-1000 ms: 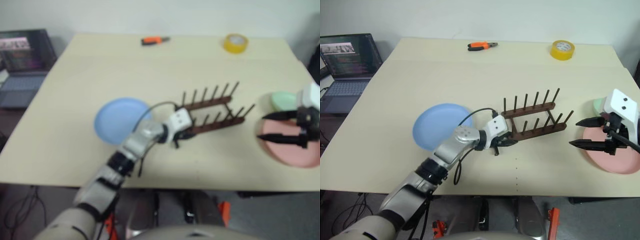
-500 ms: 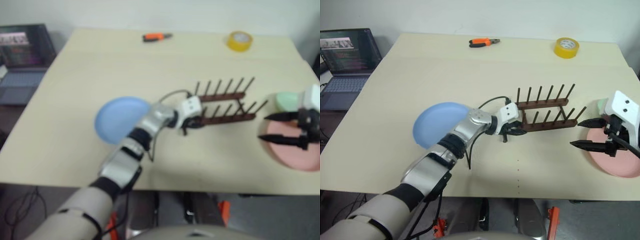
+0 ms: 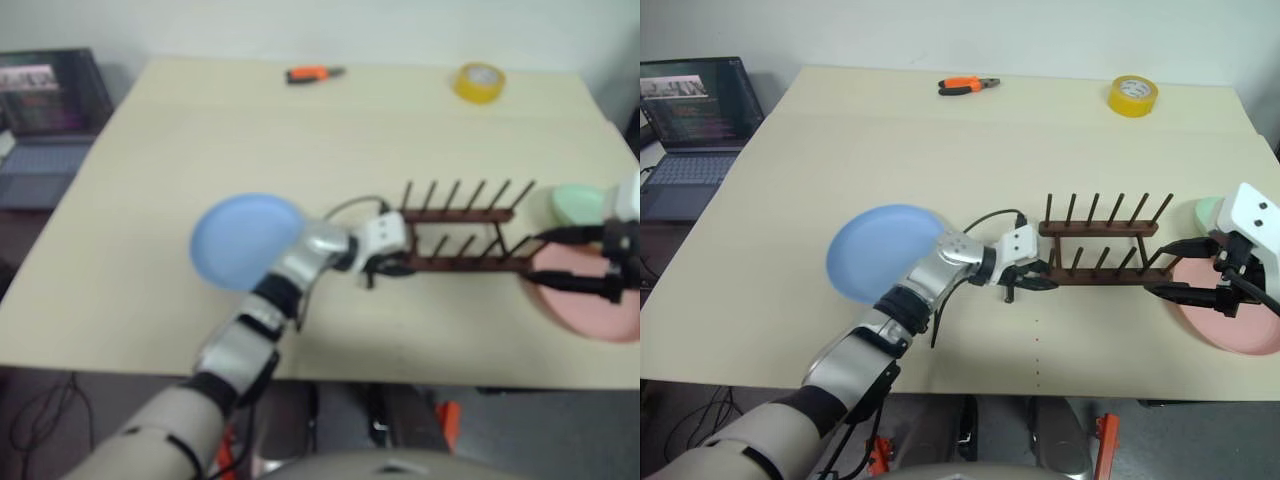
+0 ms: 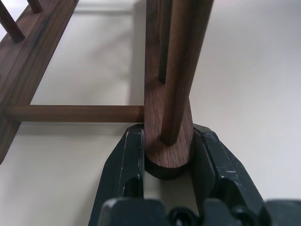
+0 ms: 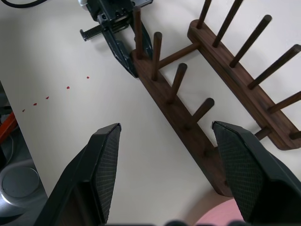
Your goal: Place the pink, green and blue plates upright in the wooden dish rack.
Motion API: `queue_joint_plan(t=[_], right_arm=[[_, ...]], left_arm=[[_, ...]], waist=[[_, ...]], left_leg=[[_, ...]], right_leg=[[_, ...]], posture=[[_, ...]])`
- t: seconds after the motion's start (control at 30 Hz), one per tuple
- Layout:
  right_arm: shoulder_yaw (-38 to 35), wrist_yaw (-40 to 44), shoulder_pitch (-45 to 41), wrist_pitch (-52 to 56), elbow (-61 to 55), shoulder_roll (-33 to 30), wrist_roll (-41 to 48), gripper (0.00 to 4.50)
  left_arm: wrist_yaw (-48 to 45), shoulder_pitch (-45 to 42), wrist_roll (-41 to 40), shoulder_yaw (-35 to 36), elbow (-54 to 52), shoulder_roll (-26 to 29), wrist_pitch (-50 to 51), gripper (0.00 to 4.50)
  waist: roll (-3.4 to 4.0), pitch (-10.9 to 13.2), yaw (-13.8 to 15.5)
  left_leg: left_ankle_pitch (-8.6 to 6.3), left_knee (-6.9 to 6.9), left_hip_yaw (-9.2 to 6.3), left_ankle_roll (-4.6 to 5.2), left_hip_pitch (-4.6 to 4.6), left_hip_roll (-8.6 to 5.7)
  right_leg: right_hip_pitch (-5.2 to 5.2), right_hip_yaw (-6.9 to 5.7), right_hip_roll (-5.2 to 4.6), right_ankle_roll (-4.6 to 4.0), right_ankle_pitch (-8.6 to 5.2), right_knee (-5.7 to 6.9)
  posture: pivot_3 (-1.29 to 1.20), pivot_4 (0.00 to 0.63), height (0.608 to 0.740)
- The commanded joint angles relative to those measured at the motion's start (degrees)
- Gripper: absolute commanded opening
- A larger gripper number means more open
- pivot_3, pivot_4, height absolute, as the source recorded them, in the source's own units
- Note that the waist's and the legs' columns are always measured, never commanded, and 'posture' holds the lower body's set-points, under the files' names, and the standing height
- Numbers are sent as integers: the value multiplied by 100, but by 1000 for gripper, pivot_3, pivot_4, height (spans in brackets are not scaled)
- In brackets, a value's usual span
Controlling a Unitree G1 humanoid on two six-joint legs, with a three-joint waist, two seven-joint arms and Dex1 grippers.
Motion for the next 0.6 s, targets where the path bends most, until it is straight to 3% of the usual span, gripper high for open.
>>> queue_joint_plan(t=[0.03, 0.27, 0.6], right_arm=[[-142, 19, -82, -90, -28, -88, 46, 3380], [-43, 7, -95, -202, 57, -70, 7, 3380], [199, 11, -265, -316, 202, -143, -8, 3380]], left_arm=[[133, 88, 144, 6, -413, 93, 191, 1005], [400, 19, 294, 43, -710, 109, 524, 1005], [631, -3, 391, 60, -836, 258, 553, 4456]], waist=[[0, 0, -3], [0, 0, -3], [0, 0, 0]], left_leg=[[0, 0, 1, 0, 1, 0], [1, 1, 1, 1, 3, 1], [1, 2, 1, 1, 2, 1]], right_leg=[[0, 0, 0, 1, 0, 0], [2, 1, 2, 5, 1, 1], [2, 2, 2, 1, 4, -1]], posture=[[0, 150, 740], [0, 150, 740], [0, 150, 740]])
